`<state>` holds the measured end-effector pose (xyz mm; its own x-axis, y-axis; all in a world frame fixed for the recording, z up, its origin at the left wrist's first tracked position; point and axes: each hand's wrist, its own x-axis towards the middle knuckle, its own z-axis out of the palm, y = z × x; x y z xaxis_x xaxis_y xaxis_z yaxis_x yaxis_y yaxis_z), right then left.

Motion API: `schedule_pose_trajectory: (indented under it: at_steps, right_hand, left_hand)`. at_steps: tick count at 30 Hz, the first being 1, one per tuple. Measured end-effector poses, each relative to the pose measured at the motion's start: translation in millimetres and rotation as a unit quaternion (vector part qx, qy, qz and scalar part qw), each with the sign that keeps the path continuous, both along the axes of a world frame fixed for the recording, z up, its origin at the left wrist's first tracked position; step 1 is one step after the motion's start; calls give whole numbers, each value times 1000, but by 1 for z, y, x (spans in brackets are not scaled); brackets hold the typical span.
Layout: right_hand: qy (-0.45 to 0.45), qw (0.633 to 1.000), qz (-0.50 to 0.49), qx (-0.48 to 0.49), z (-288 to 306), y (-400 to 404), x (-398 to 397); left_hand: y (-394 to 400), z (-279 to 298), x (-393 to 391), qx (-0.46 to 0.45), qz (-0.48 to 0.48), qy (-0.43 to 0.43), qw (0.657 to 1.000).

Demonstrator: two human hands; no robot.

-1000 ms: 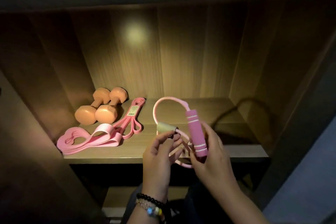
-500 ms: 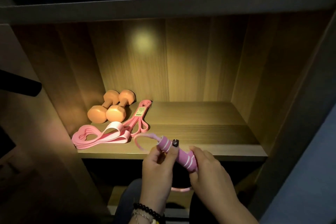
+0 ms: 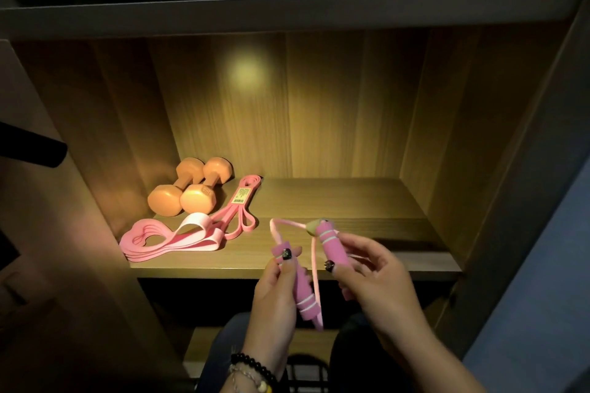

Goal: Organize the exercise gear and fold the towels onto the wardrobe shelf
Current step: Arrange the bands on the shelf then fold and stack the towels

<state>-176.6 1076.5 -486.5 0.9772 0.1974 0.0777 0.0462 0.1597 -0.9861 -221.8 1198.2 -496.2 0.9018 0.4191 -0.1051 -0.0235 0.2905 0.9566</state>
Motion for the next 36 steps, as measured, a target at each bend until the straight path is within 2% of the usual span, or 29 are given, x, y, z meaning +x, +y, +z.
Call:
schedule_pose_trajectory:
  at_steps: [3,5,9,12,15,18,21,22,24,26,30,33,36]
  right_hand:
    - [-95,994,-47,-22,-14,16,-14]
    - [-125,988,-71,-56,-23,21,-17]
    - [-206,970,-55,-118,-34,21,-18]
    - [-258,955,-33,-146,-40,21,-19]
    - [-227,966,-30,-118,-46,19,-19]
    - [-162,977,-99,-97,-47,7,-6]
    - [-76,991,-63,-92,-37,-3,9]
    - [-78,991,-41,-103,-32,-4,13]
    - [-151,973,4,-177,-22,-3,15]
    - [-240,934,60,-258,-14,5,17]
    - [-363,865,109,-327,-9,25,24]
    - [-420,830,125,-345,-9,33,30]
    - [-427,821,139,-353,-12,31,33]
  left_hand:
    - [-3,2,-1,-25,-39,-11,999]
    - [0,2,-2,-42,-48,-21,998]
    - [9,3,-7,-68,-77,-53,993]
    - [13,-1,-6,-79,-63,-38,994]
    - [14,-3,-2,-108,-19,-12,994]
    - [21,-3,-2,-121,7,-1,993]
    - [35,-4,-9,-112,-38,-2,993]
    - [39,-3,-12,-120,-60,-4,991]
    - [45,1,-17,-148,-106,-9,983]
    - [49,2,-19,-167,-136,-9,976]
    - [53,4,-23,-116,-166,0,979]
    - [56,5,-22,-55,-138,5,989]
    - [62,3,-21,-42,-90,15,995]
